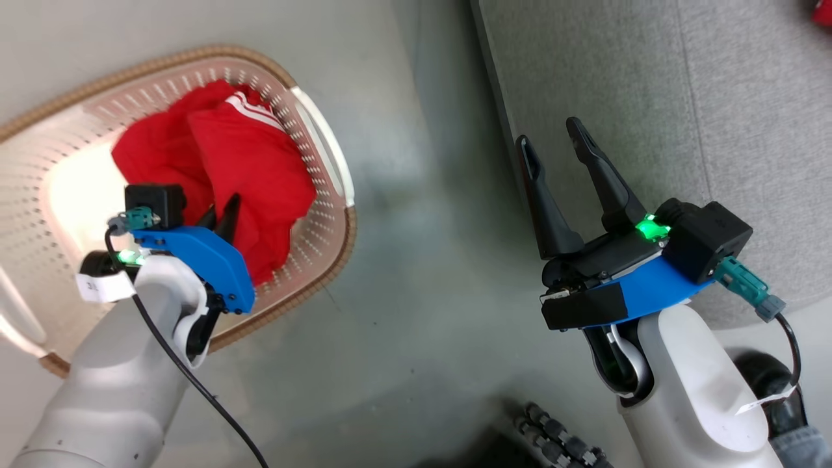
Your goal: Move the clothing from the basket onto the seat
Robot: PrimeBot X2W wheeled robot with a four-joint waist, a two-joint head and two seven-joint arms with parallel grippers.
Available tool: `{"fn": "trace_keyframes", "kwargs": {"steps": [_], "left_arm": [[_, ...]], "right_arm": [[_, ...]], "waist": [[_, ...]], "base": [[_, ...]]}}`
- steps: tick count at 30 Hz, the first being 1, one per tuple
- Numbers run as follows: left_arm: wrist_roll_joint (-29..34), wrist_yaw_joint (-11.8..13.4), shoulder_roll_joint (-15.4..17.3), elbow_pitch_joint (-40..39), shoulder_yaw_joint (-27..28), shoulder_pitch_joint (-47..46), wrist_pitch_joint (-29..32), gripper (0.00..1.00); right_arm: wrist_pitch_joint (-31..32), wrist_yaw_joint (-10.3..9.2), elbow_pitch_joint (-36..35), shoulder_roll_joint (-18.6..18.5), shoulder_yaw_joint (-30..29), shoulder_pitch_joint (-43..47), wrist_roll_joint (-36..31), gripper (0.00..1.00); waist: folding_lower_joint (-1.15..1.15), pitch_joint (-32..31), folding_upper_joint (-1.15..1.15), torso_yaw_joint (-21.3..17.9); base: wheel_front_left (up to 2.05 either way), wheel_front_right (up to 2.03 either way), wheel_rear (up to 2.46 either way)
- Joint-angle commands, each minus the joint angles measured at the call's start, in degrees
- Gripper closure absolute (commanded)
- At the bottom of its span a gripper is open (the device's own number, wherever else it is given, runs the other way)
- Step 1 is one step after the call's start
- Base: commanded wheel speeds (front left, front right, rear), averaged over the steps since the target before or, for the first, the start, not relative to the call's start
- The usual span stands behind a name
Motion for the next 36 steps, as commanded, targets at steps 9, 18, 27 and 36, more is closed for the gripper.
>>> {"fn": "trace_keyframes", "kwargs": {"steps": [9, 18, 27, 36], "left_arm": [[-1.93, -0.09, -3.26, -1.74, -4.24, 3.02, -4.13, 1.00], [-4.16, -0.09, -6.33, -4.78, -9.65, 6.25, -6.29, 1.00], [-4.25, -0.09, -7.60, -8.29, -14.32, 7.07, -7.06, 1.00], [-3.50, -0.09, -9.34, -10.64, -16.85, 5.81, -7.16, 1.00]], "right_arm": [[-0.20, 0.01, 3.09, 0.08, -1.90, 2.11, -3.22, 0.00], [0.50, 0.01, 6.65, 0.05, -4.31, 6.59, -6.28, 0.00], [2.84, 0.01, 7.05, 0.05, -5.90, 12.35, -7.58, 0.00], [5.07, 0.01, 6.11, 0.05, -7.18, 17.67, -7.47, 0.00]], "waist": [[0.00, -13.65, 0.00, 5.19], [0.00, -27.22, 0.00, 10.88], [0.00, -38.28, 0.00, 15.12], [0.00, -44.96, 0.00, 18.69]], "base": [[0.00, 0.00, 0.00], [0.00, 0.00, 0.00], [0.00, 0.00, 0.00], [0.00, 0.00, 0.00]]}}
